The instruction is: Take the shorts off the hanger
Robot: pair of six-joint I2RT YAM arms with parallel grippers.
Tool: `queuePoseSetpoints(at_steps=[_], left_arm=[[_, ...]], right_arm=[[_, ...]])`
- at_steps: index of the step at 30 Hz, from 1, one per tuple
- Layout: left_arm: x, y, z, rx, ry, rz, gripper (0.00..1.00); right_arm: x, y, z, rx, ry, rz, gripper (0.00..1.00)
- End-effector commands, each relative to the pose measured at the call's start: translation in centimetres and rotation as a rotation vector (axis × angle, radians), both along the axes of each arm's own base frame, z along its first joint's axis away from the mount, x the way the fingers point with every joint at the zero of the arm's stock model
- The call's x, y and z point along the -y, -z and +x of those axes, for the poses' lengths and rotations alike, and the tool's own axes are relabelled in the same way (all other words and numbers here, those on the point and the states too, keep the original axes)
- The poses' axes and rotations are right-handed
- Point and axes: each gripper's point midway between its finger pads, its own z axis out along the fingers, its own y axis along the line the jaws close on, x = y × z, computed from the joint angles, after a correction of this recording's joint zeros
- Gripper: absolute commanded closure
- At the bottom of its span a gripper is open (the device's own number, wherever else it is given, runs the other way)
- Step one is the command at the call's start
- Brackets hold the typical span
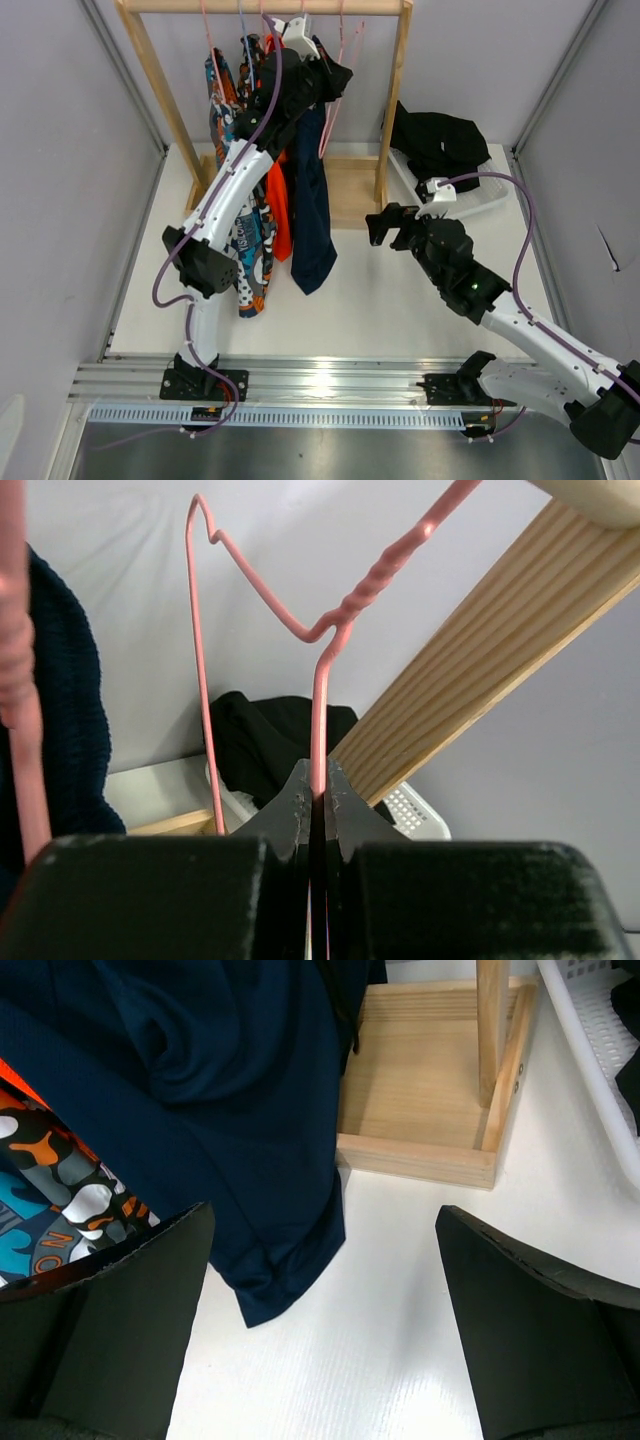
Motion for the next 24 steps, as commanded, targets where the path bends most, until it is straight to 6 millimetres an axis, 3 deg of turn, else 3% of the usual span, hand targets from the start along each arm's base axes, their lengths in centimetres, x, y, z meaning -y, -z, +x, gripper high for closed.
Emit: queuePoseSetpoints(at_steps=[1,2,3,4,6,8,9,12,15,20,24], left_arm=[[0.3,-2.7,-1.4,0.037,0.061,-0.064,0.88],[0.2,-3.6,-2.3,0.046,0.078,-0.069,0.79],[0.2,-3.8,-2.9,0.045,0.092,-0.072,0.63],[0.3,-3.0,-3.1,0.021,0.100,-0.062,0.57],[-0.4,-4.8,-4.7,0.035,0.107,-0.073,0.48],[-1.5,-5.5,-5.7,0.029,0.087,-0.053,0.47],[-2.7,-7.3,-6.9,0.057,0.072,-0.063,0.45],[-5.0,-9.8,-8.5,0.102,0.047,-0.075,0.38],[-6.8,-11.0,-9.5,0.115,0.028,-0.075,0.37],[-8.4,-10.9,-10.3,0.105,0.011,-0.054,0.37],[-9.6,-9.5,-9.2,0.083,-0.025,-0.029,0.38]], right_arm=[[0.5,-1.0,0.0,0.030,0.041,0.010,0.01],[0.5,-1.0,0.0,0.029,0.041,0.009,0.01],[0.6,-0.3,-0.2,0.010,0.043,-0.010,0.01],[0.5,-0.4,-0.4,0.009,0.041,-0.008,0.01],[0.4,-0.6,-0.6,0.010,0.038,-0.004,0.00],[0.0,-0.7,-1.0,0.013,0.026,-0.001,0.01],[0.0,-0.6,-1.1,0.011,0.027,-0.002,0.01],[-0.5,-0.7,-1.8,0.012,0.018,-0.007,0.01],[-0.6,-0.5,-2.3,0.009,0.017,-0.018,0.01],[-0.6,-0.4,-2.5,0.002,0.025,-0.018,0.01],[-0.5,-0.4,-2.8,0.001,0.025,-0.020,0.01]])
